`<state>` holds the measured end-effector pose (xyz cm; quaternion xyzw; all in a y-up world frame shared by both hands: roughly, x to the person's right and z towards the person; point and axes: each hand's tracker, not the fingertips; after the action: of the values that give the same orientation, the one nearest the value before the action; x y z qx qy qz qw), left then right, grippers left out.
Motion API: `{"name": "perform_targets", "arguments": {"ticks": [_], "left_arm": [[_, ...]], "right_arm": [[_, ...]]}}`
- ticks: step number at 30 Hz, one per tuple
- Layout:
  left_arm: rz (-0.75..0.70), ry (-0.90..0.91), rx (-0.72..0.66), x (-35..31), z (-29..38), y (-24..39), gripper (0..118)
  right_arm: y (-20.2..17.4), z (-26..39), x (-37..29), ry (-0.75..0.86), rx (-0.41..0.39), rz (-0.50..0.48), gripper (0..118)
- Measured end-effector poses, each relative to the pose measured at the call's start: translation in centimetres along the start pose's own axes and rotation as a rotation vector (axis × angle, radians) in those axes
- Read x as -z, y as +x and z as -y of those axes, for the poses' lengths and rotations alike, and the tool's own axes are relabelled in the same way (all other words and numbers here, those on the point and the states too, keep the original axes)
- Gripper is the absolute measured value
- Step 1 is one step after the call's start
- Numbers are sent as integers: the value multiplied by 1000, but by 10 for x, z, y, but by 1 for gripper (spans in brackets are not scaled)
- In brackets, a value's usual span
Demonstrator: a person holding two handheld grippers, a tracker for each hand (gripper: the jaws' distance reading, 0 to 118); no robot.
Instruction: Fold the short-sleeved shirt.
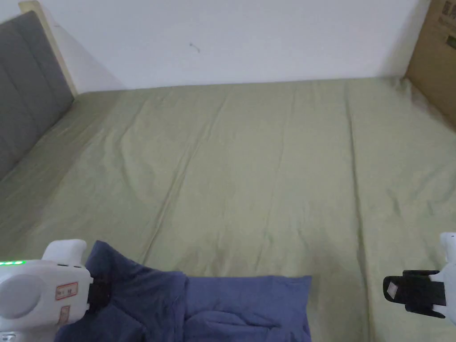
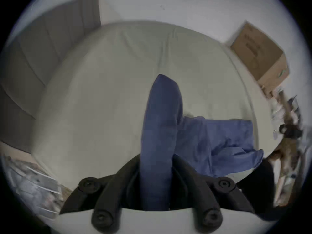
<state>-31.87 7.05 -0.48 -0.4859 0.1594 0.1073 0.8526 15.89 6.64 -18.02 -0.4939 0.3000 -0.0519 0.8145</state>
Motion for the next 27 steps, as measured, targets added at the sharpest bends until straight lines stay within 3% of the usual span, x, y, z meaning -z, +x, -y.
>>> {"name": "perform_targets", "arguments": {"ticks": [3,5,14,15,17,19,24,26,27], "left_arm": [[237,-8,-118,-2,-5,22,7],[335,-41,-119,5,-10,56,7],[609,-297,-113,96,-10,210,11],[653,-324,-137,101,-9,216,20],[716,-325,-166,105,-8,221,76],[707,-297,-164,96,-8,219,115],[596,-183,-54,68,-19,190,114],[569,-114,17,55,-21,179,93],[555,-101,47,51,-21,177,68]], "right_arm": [[-2,4,-2,0,-6,-20,0],[-2,7,-5,0,-8,-27,0],[9,12,-24,24,21,-21,0],[15,11,-23,23,28,-19,0],[20,11,-23,22,40,-17,0],[25,11,-21,21,47,-17,0],[30,8,-17,35,52,-22,0],[30,7,-16,41,48,-26,0],[30,6,-15,44,46,-27,0]]}}
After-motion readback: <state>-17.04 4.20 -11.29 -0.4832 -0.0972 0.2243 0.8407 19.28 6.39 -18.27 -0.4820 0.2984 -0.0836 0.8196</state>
